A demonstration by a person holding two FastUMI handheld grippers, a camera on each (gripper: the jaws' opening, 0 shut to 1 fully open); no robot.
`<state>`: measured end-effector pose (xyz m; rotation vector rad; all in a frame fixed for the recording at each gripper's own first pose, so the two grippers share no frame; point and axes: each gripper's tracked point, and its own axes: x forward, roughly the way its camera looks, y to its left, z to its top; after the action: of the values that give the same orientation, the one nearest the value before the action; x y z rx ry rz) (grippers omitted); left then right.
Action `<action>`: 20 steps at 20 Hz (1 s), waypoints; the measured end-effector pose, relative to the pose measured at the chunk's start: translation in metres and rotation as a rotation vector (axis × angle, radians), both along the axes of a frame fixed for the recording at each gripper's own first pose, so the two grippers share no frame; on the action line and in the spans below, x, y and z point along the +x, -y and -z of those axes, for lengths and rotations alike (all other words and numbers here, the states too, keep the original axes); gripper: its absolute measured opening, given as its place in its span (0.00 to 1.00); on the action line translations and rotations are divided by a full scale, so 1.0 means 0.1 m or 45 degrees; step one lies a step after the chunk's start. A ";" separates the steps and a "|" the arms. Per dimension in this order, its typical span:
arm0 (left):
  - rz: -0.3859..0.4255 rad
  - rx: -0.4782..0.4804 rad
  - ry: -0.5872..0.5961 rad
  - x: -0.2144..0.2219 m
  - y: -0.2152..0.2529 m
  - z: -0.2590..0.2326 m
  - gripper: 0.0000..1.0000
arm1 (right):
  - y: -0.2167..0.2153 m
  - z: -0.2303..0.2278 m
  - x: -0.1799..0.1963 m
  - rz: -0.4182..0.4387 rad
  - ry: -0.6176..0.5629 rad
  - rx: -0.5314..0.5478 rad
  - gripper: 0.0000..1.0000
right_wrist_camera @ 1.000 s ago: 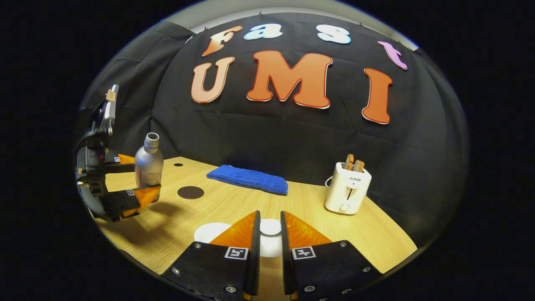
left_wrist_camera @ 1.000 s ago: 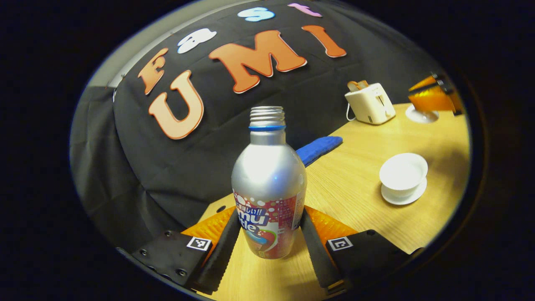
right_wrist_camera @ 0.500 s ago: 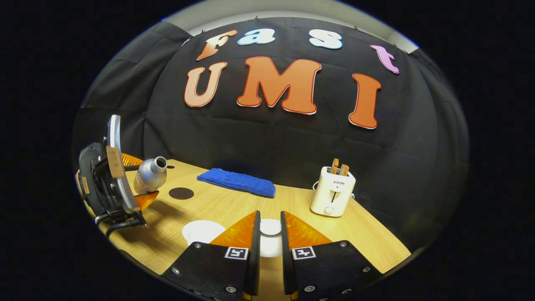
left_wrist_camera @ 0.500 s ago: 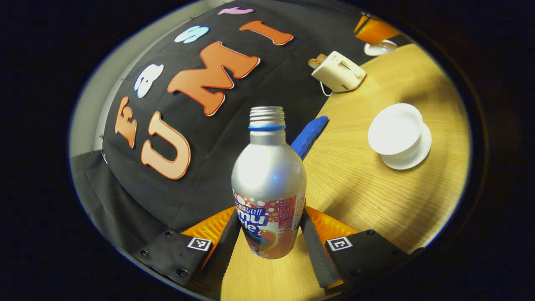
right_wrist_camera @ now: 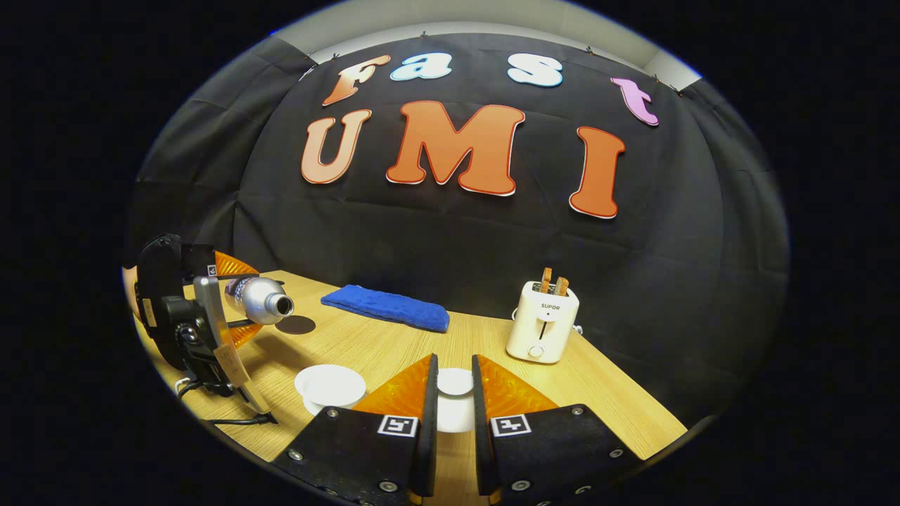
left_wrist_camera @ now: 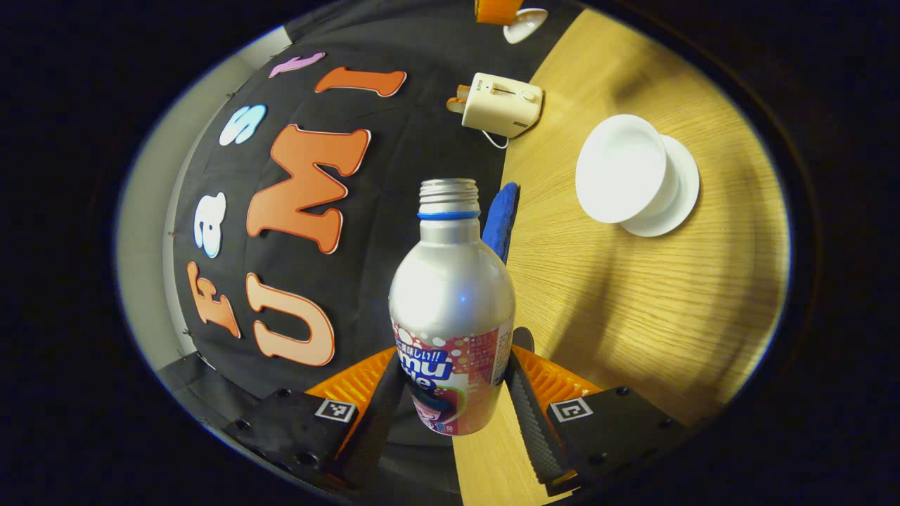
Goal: Open the teacup lid with one hand, grasp the water bottle and pour water into the teacup with the other hand; after pouring, place the water bottle on the coaster and then close the teacup lid.
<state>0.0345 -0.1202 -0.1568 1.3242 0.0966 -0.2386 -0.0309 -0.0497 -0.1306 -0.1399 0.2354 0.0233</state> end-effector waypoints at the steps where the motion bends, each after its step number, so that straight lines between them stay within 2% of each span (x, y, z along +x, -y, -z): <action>1: 0.003 0.024 0.002 0.01 0.00 0.00 0.88 | 0.02 0.00 -0.01 0.005 0.003 -0.001 0.24; 2: 0.009 0.053 0.008 -0.02 0.00 -0.02 0.85 | 0.05 -0.01 -0.02 0.011 0.004 -0.002 0.24; 9: 0.131 0.304 0.104 0.00 0.09 -0.16 0.85 | 0.12 -0.02 -0.07 0.026 0.011 0.009 0.24; 10: 0.144 0.330 0.110 -0.01 0.09 -0.19 0.87 | 0.10 -0.03 -0.08 0.023 0.014 0.010 0.24; 11: 0.156 0.339 0.110 -0.01 0.11 -0.19 0.84 | 0.12 -0.03 -0.08 0.025 0.016 0.008 0.24; 12: 0.166 0.353 0.111 -0.01 0.12 -0.21 0.87 | 0.12 -0.02 -0.09 0.026 0.015 0.006 0.24; 15: 0.196 0.427 0.134 -0.01 0.14 -0.25 0.81 | 0.14 -0.02 -0.11 0.030 0.019 0.005 0.24; 16: 0.210 0.452 0.146 -0.01 0.14 -0.27 0.87 | 0.14 -0.03 -0.12 0.030 0.017 0.008 0.24; 19: 0.233 0.504 0.155 -0.01 0.16 -0.29 0.87 | 0.17 -0.03 -0.14 0.038 0.018 0.012 0.24; 20: 0.244 0.524 0.164 0.02 0.18 -0.30 0.84 | 0.18 -0.03 -0.14 0.043 0.018 0.011 0.24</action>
<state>0.0367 -0.1379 -0.1264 1.7575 -0.0961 -0.3057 -0.0446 -0.0678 -0.1273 -0.1276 0.2232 -0.0100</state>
